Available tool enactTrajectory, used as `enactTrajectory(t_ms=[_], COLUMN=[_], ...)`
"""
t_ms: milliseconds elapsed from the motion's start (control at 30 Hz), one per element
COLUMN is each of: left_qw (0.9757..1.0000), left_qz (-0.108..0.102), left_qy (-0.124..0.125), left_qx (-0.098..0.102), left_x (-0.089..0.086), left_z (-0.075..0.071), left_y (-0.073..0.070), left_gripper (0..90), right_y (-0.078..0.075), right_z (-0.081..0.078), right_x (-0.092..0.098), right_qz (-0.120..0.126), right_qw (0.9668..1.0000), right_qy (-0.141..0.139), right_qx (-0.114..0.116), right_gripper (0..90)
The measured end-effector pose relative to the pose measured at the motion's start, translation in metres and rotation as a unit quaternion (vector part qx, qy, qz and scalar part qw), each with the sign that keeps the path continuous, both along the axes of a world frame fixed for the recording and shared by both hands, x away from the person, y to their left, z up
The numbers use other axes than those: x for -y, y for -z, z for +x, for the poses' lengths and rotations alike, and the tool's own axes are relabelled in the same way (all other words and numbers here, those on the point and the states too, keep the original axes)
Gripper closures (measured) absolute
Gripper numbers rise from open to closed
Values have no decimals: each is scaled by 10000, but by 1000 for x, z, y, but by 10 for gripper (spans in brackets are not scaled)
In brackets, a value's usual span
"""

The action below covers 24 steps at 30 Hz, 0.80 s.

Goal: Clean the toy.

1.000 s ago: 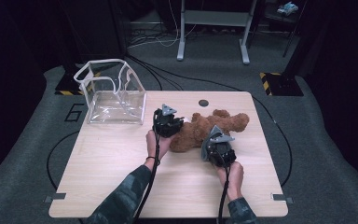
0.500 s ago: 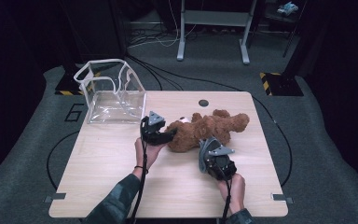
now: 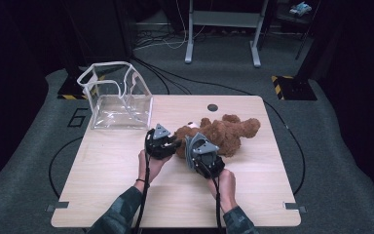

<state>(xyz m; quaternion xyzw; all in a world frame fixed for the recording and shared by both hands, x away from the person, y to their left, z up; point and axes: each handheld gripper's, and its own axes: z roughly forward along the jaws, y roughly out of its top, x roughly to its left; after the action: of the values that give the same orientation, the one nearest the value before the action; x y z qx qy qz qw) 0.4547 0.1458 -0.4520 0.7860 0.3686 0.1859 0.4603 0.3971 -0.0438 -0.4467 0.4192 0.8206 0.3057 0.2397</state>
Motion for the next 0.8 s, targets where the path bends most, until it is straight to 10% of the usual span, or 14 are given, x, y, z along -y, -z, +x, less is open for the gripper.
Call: enactTrajectory(t_ms=[300,567,800], left_qw=[9999,9999,9998], left_qz=[-63,-80,-94], left_qy=[-42,-36,-45], left_qx=[-107,-116,-151], left_x=[-2,-5,-3], left_z=[9,12,14], left_y=[1,1,-1], left_gripper=[855,856,849], right_y=[-5,-14,-18], right_z=[29,35,28], right_x=[-22,21,34], right_qz=[-177,-59,43], right_qw=[9998,9965,9969], right_qy=[57,802,757], right_qx=[89,207,193], right_gripper=[698,705,701])
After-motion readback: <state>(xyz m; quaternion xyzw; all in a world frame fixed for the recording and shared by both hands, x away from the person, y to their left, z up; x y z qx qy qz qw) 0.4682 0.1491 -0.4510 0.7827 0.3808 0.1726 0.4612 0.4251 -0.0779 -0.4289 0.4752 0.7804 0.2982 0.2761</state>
